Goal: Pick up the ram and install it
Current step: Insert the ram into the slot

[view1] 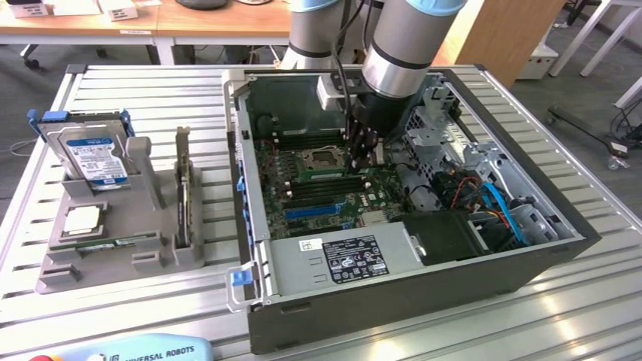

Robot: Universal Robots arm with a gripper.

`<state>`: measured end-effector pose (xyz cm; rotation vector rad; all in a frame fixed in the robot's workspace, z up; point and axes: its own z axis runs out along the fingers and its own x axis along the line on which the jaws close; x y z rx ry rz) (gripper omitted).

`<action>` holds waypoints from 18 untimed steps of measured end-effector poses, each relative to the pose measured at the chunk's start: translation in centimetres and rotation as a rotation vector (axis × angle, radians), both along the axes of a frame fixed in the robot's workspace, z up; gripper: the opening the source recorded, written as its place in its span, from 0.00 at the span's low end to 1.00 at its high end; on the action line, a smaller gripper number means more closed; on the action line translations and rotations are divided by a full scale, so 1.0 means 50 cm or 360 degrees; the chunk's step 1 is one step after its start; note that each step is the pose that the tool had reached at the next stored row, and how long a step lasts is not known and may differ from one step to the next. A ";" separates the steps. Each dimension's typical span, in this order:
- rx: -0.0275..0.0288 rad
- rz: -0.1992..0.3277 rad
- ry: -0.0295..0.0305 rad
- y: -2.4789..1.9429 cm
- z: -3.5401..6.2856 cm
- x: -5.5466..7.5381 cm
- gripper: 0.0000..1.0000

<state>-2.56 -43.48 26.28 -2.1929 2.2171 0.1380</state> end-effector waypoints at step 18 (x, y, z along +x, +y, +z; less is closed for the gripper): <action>0.00025 0.0040 -0.00002 0.0059 -0.005 0.000 0.12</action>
